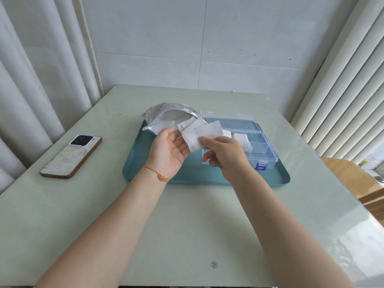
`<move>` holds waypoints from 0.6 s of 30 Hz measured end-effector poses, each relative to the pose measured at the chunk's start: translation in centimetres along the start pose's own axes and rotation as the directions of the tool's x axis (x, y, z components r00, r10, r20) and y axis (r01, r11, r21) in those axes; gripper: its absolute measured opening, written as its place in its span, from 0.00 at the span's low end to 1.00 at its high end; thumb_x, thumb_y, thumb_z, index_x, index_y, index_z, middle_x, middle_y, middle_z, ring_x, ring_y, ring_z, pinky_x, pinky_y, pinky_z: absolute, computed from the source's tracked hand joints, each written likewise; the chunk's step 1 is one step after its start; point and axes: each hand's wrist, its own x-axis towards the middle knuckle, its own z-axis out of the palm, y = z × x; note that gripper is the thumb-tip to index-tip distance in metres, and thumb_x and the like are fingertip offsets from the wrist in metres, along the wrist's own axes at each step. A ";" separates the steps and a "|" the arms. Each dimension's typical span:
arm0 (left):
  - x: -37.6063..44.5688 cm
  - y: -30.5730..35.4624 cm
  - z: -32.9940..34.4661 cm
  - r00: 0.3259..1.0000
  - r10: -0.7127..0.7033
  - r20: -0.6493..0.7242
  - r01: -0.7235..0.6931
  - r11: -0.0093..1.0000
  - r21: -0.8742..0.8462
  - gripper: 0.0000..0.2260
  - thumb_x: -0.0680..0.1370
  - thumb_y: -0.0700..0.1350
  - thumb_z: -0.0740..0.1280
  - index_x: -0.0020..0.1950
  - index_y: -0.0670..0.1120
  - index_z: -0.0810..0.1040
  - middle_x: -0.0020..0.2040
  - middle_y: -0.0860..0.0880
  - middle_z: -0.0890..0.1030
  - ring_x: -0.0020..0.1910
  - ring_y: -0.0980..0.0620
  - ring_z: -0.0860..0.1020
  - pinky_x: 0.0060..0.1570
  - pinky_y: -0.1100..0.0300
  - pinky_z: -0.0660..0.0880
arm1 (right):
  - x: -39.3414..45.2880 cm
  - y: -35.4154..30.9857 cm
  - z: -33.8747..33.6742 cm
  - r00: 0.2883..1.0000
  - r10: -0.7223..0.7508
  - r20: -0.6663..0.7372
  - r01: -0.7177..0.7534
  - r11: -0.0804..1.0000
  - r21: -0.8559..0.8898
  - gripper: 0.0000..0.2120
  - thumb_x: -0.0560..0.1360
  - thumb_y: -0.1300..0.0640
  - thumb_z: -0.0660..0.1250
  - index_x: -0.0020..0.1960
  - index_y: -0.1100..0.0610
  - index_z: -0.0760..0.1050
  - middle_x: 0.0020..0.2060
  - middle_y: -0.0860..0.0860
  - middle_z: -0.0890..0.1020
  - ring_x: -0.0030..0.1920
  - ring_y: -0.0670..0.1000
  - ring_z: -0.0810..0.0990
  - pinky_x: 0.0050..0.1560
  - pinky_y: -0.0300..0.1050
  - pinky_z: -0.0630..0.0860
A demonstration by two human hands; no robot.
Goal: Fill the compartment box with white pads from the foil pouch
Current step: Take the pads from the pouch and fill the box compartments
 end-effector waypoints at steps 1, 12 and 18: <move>0.0 0.0 0.0 1.000 0.005 0.001 -0.005 1.000 0.004 0.16 0.81 0.46 0.57 0.61 0.40 0.79 0.54 0.43 0.84 0.50 0.49 0.83 0.47 0.59 0.81 | -0.2 0.0 0.2 1.000 -0.003 -0.004 0.003 1.000 0.004 0.10 0.73 0.57 0.74 0.46 0.62 0.76 0.35 0.55 0.82 0.26 0.52 0.78 0.27 0.41 0.64; -0.2 -0.4 0.1 0.999 0.034 0.002 -0.034 0.993 0.116 0.15 0.83 0.45 0.60 0.67 0.41 0.76 0.58 0.42 0.83 0.56 0.47 0.82 0.52 0.56 0.80 | -1.0 0.2 1.1 0.999 0.010 0.051 -0.008 0.999 -0.039 0.10 0.73 0.58 0.74 0.44 0.60 0.73 0.32 0.49 0.82 0.27 0.52 0.80 0.25 0.40 0.66; 0.0 0.5 -0.6 0.986 0.114 -0.121 -0.092 0.980 0.174 0.09 0.83 0.43 0.61 0.55 0.43 0.80 0.48 0.46 0.85 0.44 0.52 0.84 0.42 0.61 0.81 | -0.9 -0.4 0.4 0.997 -0.055 0.049 0.060 0.991 -0.122 0.09 0.74 0.59 0.72 0.43 0.60 0.73 0.30 0.48 0.80 0.24 0.50 0.76 0.25 0.39 0.64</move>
